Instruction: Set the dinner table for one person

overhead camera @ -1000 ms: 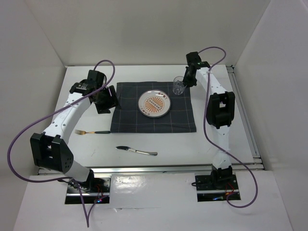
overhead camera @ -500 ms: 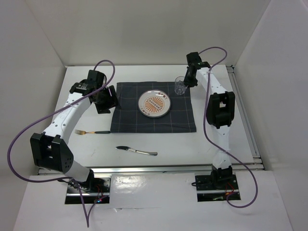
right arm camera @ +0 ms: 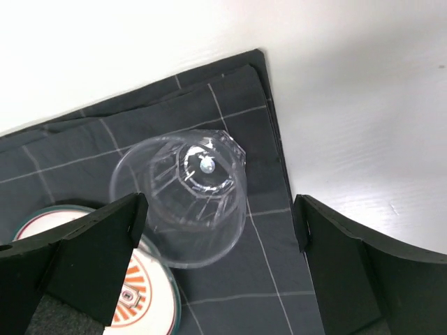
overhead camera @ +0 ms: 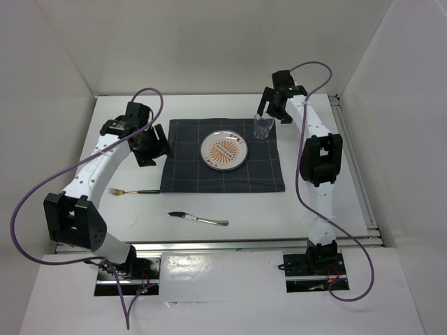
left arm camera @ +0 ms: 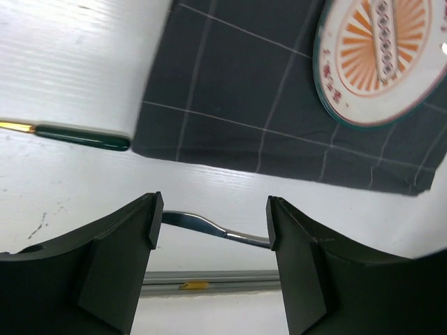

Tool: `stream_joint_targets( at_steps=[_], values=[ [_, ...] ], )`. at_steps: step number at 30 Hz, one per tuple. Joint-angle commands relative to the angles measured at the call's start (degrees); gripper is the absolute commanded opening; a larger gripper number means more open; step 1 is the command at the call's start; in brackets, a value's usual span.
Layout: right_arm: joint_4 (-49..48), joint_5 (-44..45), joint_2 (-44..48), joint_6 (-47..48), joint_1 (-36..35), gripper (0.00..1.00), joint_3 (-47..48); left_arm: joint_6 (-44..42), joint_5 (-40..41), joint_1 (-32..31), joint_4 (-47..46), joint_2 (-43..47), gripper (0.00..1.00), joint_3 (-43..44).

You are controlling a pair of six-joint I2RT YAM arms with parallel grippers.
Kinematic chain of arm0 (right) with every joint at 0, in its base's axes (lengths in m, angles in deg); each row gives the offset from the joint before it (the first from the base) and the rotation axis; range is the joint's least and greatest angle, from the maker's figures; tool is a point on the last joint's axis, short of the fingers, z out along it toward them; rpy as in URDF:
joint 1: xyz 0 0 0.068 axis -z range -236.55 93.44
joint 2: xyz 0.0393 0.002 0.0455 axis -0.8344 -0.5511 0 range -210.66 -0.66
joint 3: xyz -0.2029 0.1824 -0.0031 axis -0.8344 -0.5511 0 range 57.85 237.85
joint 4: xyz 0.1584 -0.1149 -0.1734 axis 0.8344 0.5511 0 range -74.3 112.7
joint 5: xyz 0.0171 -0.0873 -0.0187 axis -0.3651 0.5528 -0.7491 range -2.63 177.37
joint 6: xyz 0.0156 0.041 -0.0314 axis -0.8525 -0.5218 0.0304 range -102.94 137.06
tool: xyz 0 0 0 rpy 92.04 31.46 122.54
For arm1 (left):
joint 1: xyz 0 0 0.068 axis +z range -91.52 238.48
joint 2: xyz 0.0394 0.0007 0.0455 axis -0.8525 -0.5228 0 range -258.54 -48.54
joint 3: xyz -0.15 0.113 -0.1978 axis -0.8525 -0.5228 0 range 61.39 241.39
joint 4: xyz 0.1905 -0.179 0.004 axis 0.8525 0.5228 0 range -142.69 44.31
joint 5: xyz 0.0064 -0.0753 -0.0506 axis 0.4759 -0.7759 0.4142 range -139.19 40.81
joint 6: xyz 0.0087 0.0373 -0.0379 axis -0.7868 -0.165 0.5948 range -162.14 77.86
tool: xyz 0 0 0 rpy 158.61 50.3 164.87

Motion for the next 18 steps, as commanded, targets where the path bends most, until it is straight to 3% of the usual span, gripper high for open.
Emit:
stream_joint_targets(
  at_steps=[1,4,9,18],
  values=[
    [0.19,2.51,8.59,0.73,-0.22,0.99,2.44,6.54,5.55,4.44,3.26,-0.2,0.78,-0.65],
    [-2.16,3.13,16.75,0.73,-0.22,0.99,-2.03,9.37,6.08,10.5,3.27,-0.2,0.75,-5.73],
    [-8.76,-0.9,30.93,1.26,-0.22,0.99,-21.01,16.58,1.1,19.57,1.18,-0.2,0.7,-15.94],
    [-8.24,-6.19,43.16,2.4,-0.22,0.99,-34.29,27.21,-1.04,19.84,0.2,-6.71,0.68,-16.4]
  ],
)
